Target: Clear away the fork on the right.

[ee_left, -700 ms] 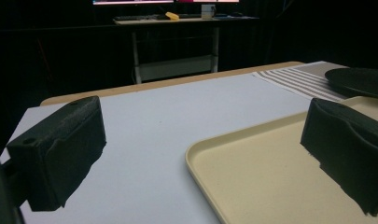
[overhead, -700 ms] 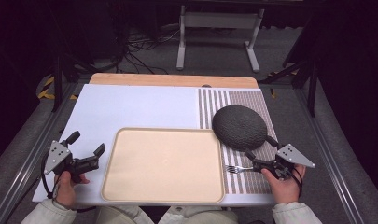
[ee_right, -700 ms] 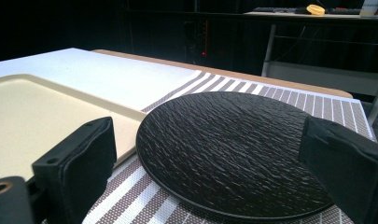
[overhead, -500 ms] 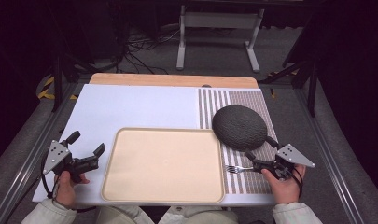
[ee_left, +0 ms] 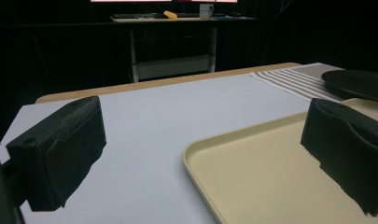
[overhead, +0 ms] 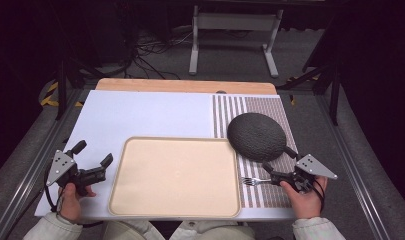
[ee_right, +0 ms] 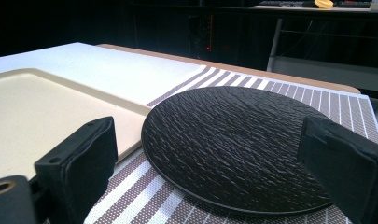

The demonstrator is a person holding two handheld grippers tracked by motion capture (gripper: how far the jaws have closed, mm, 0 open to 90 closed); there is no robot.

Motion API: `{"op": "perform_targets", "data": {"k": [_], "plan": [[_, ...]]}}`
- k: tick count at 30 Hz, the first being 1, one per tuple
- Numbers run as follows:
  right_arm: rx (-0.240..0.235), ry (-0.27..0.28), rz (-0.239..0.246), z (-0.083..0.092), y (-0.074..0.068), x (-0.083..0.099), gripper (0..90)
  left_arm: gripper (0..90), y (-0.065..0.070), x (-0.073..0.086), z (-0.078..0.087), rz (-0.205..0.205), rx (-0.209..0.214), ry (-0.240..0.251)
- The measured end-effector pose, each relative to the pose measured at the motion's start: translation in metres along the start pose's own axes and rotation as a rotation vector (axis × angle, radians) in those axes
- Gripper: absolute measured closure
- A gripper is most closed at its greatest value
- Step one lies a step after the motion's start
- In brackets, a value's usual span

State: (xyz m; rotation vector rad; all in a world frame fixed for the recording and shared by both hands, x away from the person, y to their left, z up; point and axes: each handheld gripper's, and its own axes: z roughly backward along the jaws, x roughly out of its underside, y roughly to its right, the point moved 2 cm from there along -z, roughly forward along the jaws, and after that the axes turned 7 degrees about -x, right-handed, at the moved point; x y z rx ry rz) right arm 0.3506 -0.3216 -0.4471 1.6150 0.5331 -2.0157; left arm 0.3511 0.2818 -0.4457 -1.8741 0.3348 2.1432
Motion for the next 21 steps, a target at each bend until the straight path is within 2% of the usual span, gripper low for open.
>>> {"op": "perform_targets", "data": {"k": [4, 10, 21], "plan": [[-0.002, 0.01, -0.012, 0.0, 0.0, -0.004, 5.9, 0.5, 0.0, 0.001, 0.0, -0.004, 0.0, -0.009], [-0.025, 0.003, 0.002, -0.001, 0.0, -0.014, 5.9, 0.6, 0.0, 0.001, -0.001, -0.004, 0.0, -0.01], [-0.074, -0.091, 0.06, -0.006, 0.002, -0.039, 5.8, 0.6, 0.001, 0.001, -0.001, -0.006, 0.001, -0.015]]}}
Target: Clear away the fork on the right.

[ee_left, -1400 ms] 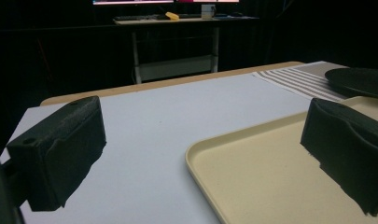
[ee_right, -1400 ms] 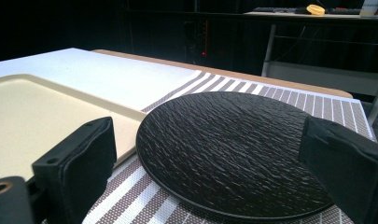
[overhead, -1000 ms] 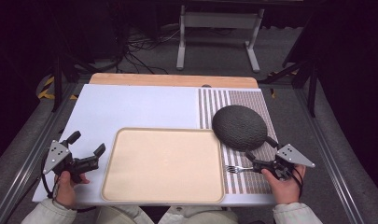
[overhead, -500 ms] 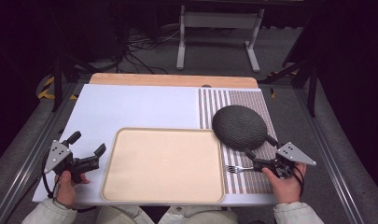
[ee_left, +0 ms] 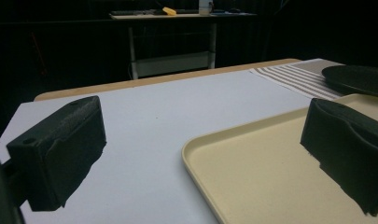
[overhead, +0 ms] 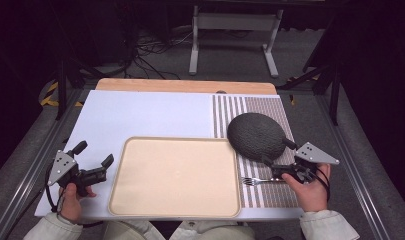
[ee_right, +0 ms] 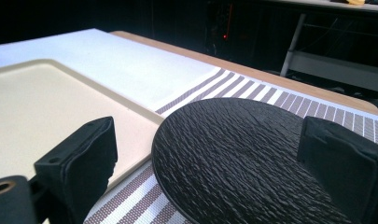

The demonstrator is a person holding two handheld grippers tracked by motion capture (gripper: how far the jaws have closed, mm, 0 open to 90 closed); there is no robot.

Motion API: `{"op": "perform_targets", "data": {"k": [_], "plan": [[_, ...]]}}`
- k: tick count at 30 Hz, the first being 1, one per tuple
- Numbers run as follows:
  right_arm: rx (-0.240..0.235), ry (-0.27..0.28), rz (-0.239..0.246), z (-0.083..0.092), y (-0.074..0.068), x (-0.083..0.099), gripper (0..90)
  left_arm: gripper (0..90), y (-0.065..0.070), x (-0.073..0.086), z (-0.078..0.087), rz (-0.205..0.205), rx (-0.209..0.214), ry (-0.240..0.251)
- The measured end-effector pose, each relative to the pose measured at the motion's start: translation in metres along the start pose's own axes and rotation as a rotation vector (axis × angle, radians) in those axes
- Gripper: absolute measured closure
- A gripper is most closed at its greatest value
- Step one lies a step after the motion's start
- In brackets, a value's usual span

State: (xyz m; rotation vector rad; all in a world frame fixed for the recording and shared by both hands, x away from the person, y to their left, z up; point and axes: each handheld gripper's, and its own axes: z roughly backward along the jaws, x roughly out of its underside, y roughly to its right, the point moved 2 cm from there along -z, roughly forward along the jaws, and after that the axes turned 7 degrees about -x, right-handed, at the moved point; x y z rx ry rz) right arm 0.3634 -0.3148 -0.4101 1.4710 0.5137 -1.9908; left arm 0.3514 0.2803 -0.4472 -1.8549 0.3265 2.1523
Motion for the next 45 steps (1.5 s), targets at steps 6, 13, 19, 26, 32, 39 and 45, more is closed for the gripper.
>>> {"op": "perform_targets", "data": {"k": [6, 13, 19, 26, 32, 39, 45], "plan": [[-0.017, -0.06, 0.027, -0.003, 0.003, -0.01, 5.9, 0.7, 0.001, 0.0, 0.0, -0.011, 0.006, 0.0], [-0.055, -0.151, 0.069, -0.008, 0.004, -0.018, 6.7, 0.9, 0.001, 0.0, 0.0, -0.011, 0.005, 0.0], [-0.074, -0.249, 0.119, -0.014, 0.005, -0.021, 6.7, 1.0, 0.001, 0.0, 0.0, -0.012, 0.005, 0.0], [-0.096, -0.34, 0.166, -0.017, 0.007, -0.025, 6.6, 0.9, 0.001, 0.0, 0.0, -0.011, 0.004, 0.001], [-0.129, -0.439, 0.209, -0.02, 0.009, -0.029, 6.6, 0.9, 0.001, 0.0, 0.0, -0.012, 0.004, 0.001], [-0.155, -0.523, 0.251, -0.022, 0.008, -0.032, 6.6, 1.0, 0.001, 0.0, 0.0, -0.012, 0.004, -0.001], [-0.188, -0.584, 0.297, -0.024, 0.008, -0.035, 7.3, 1.0, 0.001, 0.0, 0.0, -0.013, 0.004, -0.003]]}}
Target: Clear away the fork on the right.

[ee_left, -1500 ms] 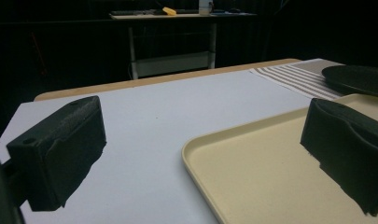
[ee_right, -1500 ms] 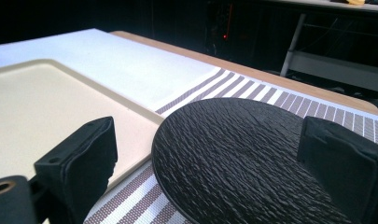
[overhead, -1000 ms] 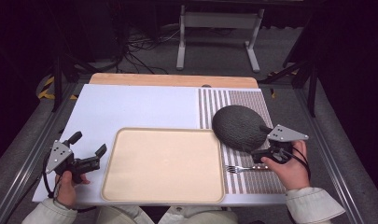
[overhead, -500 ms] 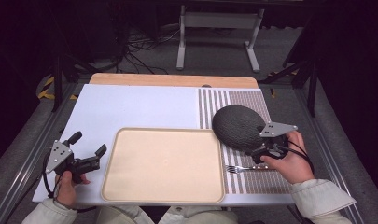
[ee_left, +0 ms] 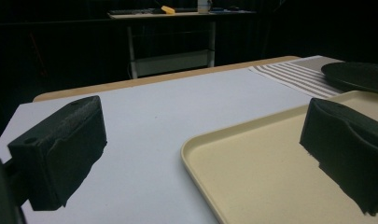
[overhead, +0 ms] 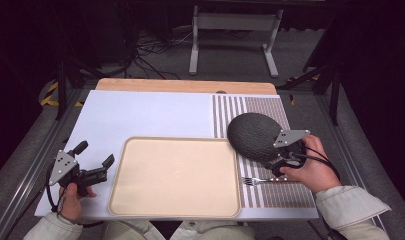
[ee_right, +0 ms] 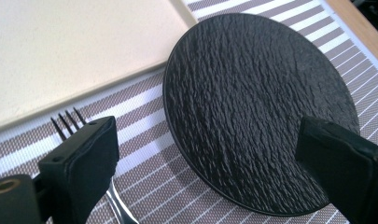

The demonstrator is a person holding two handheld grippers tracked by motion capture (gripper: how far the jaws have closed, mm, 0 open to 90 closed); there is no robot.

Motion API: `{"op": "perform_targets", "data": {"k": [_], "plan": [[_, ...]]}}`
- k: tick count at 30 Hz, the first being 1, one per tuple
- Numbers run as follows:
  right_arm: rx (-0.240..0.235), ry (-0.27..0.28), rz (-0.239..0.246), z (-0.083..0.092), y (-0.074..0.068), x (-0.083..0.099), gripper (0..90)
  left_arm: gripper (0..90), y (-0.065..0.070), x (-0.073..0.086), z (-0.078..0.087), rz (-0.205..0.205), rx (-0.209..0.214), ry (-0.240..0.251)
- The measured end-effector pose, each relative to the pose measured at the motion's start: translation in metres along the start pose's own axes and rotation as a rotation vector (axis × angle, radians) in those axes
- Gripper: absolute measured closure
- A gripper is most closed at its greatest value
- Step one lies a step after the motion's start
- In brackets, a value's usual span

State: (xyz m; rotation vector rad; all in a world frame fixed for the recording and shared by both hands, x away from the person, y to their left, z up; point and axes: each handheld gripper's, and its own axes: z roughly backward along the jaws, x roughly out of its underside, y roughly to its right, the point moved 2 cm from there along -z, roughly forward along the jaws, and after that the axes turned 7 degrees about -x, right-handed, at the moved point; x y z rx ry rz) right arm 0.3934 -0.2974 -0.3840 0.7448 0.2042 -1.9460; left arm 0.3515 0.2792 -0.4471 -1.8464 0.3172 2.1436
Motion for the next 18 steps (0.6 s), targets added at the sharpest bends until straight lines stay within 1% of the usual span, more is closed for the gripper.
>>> {"op": "perform_targets", "data": {"k": [1, 2, 4, 5, 7, 9, 10, 13, 14, 18], "plan": [[-0.003, -0.012, 0.002, 0.0, 0.0, 0.0, 7.7, 0.9, 0.0, 0.0, 0.0, 0.0, 0.0, 0.0], [-0.009, -0.039, -0.003, -0.001, 0.001, 0.001, 7.8, 1.0, 0.0, 0.0, 0.0, 0.0, 0.001, 0.0], [-0.014, -0.059, 0.002, -0.003, 0.001, 0.002, 7.8, 0.9, -0.001, 0.0, 0.0, -0.002, 0.002, -0.003], [-0.014, -0.059, 0.002, -0.003, 0.001, 0.002, 7.8, 1.0, -0.001, 0.0, 0.0, -0.002, 0.002, -0.003], [-0.029, -0.087, 0.012, -0.005, 0.002, 0.004, 7.8, 0.9, -0.001, 0.0, 0.0, -0.002, 0.002, -0.003], [-0.04, -0.102, 0.014, -0.007, 0.002, 0.005, 7.8, 1.0, 0.0, 0.0, 0.0, -0.001, 0.0, -0.002], [-0.053, -0.125, 0.024, -0.008, 0.002, 0.006, 7.8, 0.9, 0.0, 0.0, 0.0, -0.002, 0.0, -0.002], [-0.066, -0.156, 0.041, -0.01, 0.002, 0.006, 7.9, 0.9, 0.0, 0.0, 0.0, -0.002, 0.0, -0.003], [-0.066, -0.156, 0.041, -0.01, 0.002, 0.006, 7.9, 0.9, 0.0, 0.0, 0.0, -0.002, 0.0, -0.003], [-0.09, -0.204, 0.046, -0.013, 0.003, 0.009, 8.1, 0.9, 0.0, 0.0, 0.0, -0.002, 0.0, -0.004]]}}
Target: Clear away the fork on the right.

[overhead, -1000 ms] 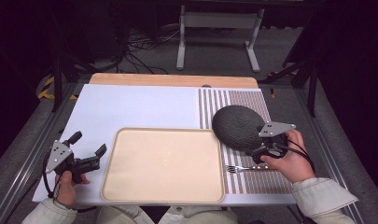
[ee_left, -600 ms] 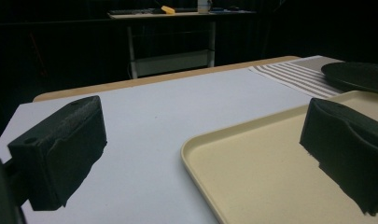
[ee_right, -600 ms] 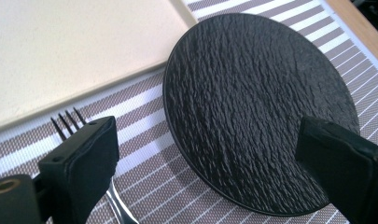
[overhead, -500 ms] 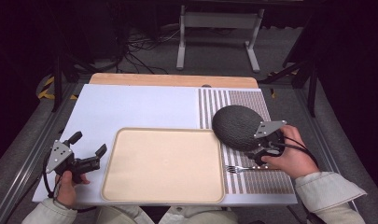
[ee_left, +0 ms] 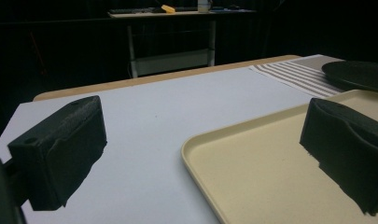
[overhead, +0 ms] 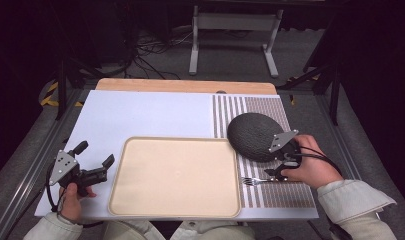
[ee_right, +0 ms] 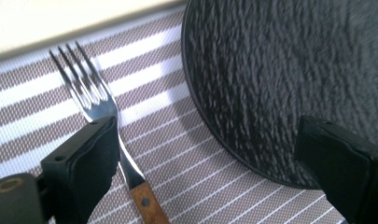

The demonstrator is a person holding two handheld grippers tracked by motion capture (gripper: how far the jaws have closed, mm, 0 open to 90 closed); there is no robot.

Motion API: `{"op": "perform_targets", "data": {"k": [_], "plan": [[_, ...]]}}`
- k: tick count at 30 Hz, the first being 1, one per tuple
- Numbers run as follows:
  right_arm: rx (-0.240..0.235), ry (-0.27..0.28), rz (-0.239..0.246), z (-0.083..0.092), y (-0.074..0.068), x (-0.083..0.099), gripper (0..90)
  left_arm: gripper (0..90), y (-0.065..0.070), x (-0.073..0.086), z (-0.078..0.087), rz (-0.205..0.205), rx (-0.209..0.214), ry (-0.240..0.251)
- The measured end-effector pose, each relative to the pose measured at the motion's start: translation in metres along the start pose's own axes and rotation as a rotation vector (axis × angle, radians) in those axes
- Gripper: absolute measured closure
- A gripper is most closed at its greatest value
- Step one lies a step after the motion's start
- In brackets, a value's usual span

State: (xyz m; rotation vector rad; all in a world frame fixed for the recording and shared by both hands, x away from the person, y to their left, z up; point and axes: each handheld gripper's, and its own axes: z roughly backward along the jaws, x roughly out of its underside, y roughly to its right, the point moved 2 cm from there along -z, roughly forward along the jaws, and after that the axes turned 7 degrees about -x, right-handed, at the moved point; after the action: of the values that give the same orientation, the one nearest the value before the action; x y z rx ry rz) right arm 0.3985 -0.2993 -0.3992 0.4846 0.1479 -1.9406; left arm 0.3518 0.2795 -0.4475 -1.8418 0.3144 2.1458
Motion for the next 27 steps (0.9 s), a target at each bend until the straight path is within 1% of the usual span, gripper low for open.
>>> {"op": "perform_targets", "data": {"k": [2, 5, 7, 9, 11, 12, 14, 16, 18, 19, 20, 22, 26, 27], "plan": [[-0.011, -0.023, 0.01, -0.002, 0.0, 0.001, 8.3, 0.9, 0.0, 0.0, 0.0, 0.0, 0.0, 0.0], [-0.029, -0.042, 0.028, -0.004, 0.0, 0.001, 9.2, 1.0, 0.0, 0.0, 0.0, 0.0, 0.0, -0.001], [-0.042, -0.076, 0.059, -0.006, -0.001, 0.001, 9.4, 1.0, 0.0, 0.0, 0.0, 0.0, 0.0, -0.002], [-0.062, -0.094, 0.089, -0.009, -0.002, 0.002, 10.0, 1.0, 0.0, 0.0, -0.001, -0.001, 0.0, -0.004], [-0.078, -0.116, 0.094, -0.011, -0.002, 0.003, 10.0, 1.0, 0.0, 0.0, -0.001, -0.001, -0.002, -0.006], [-0.086, -0.119, 0.1, -0.011, -0.002, 0.004, 10.0, 0.9, 0.0, 0.0, -0.001, -0.001, -0.002, -0.006], [-0.091, -0.128, 0.094, -0.013, -0.003, 0.005, 10.7, 0.9, 0.0, 0.0, 0.0, 0.0, -0.002, -0.007], [-0.1, -0.12, 0.109, -0.014, -0.003, 0.005, 12.1, 0.9, 0.0, 0.0, 0.0, -0.001, -0.002, -0.008], [-0.113, -0.123, 0.12, -0.014, -0.002, 0.006, 12.9, 0.9, 0.0, 0.0, -0.001, -0.001, -0.002, -0.007], [-0.111, -0.123, 0.123, -0.014, -0.003, 0.006, 13.7, 1.0, 0.0, 0.0, -0.001, -0.002, -0.001, -0.008], [-0.121, -0.127, 0.137, -0.014, -0.002, 0.006, 14.1, 1.2, 0.0, 0.0, -0.001, -0.002, -0.001, -0.008], [-0.13, -0.133, 0.133, -0.015, -0.003, 0.007, 14.6, 1.2, 0.0, 0.0, -0.001, -0.001, 0.0, -0.007], [-0.145, -0.135, 0.146, -0.016, -0.003, 0.007, 15.8, 1.2, 0.0, 0.0, -0.001, -0.002, 0.0, -0.008], [-0.157, -0.136, 0.151, -0.016, -0.003, 0.007, 15.5, 1.2, 0.0, 0.001, -0.001, -0.002, 0.0, -0.009]]}}
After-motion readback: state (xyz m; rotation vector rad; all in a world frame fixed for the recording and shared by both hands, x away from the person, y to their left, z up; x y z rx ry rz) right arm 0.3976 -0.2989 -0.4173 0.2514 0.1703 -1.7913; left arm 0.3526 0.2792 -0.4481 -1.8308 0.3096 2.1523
